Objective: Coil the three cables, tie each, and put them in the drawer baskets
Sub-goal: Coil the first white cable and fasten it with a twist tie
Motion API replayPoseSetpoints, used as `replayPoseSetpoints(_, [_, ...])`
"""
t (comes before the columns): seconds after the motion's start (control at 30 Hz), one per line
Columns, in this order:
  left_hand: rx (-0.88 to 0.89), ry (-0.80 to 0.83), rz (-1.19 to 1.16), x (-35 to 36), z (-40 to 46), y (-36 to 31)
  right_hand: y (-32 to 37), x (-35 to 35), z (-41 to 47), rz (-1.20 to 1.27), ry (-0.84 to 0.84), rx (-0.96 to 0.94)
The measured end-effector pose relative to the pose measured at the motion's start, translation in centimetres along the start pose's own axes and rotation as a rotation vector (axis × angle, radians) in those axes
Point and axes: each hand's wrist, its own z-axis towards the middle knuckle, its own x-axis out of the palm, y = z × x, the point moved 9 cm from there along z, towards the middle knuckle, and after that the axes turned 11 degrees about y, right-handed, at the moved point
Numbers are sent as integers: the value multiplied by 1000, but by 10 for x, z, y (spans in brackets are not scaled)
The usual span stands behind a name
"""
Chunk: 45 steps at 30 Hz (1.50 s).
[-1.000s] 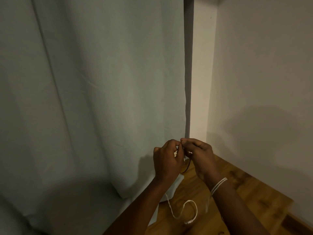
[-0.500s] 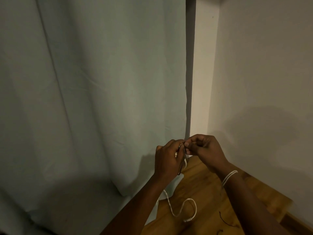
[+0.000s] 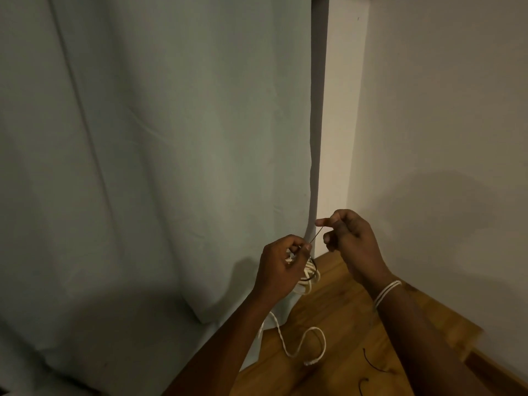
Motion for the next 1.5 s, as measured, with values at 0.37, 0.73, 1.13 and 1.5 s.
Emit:
replayPoseSetpoints(0.37, [-126,138,-129,11,-4,15,21,-23,17,294,-150,41])
replayPoseSetpoints(0.73, [-140,300,-289,28,-9,5,13,-52,36,501,-274,174])
replayPoseSetpoints(1.13, [-186,286,-181,29,-14,27,9,-40,43,323,-351,230])
replayPoseSetpoints(1.5, [-181,406,-56,50,-17,38,-1,-40,40,260,-332,240])
